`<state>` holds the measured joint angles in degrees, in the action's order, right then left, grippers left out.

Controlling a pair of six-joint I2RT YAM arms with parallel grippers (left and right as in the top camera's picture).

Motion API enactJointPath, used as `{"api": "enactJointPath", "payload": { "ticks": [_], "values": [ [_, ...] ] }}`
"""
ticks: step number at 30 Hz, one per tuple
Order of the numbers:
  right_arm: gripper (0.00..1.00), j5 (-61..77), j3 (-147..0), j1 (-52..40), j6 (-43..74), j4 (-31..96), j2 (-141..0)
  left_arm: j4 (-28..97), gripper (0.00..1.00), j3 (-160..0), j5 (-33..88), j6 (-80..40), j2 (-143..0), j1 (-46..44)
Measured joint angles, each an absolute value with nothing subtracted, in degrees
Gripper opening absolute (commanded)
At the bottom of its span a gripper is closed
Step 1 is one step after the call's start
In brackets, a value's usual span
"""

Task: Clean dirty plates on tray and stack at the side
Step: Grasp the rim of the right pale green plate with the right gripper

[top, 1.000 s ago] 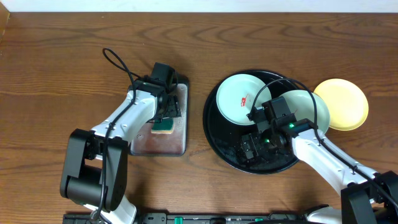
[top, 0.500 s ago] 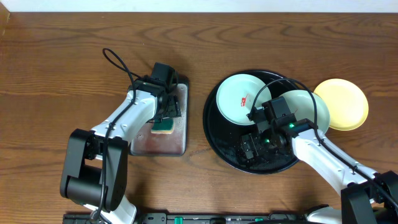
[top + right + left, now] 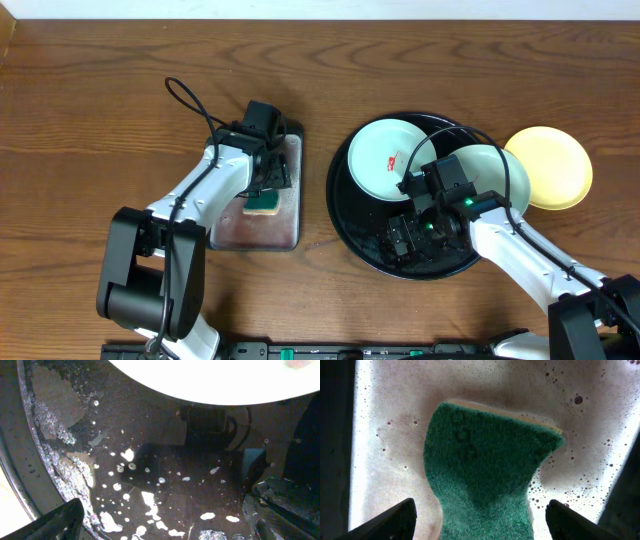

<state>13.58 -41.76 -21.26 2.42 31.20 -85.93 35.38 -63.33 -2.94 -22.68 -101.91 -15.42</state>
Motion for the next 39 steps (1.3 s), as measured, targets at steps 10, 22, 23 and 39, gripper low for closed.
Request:
{"api": "enactJointPath", "payload": {
  "ticks": [10, 22, 23, 39],
  "values": [
    [0.99, 13.58, -41.76, -21.26, 2.42, 31.20, -85.93, 35.38, 0.83, -63.33, -2.94, -22.65, -101.91, -15.42],
    [0.99, 13.58, -41.76, -21.26, 2.42, 31.20, -85.93, 35.38, 0.83, -63.33, -2.94, -22.65, -101.91, -15.42],
    [0.99, 13.58, -41.76, -21.26, 2.42, 31.22, -85.93, 35.38, 0.83, -63.33, -2.94, -22.65, -101.91, -15.42],
    [0.99, 13.56, -41.76, -21.26, 2.55, 29.69, -85.93, 35.44, 0.83, -63.33, -2.94, -22.65, -101.91, -15.42]
  ]
}}
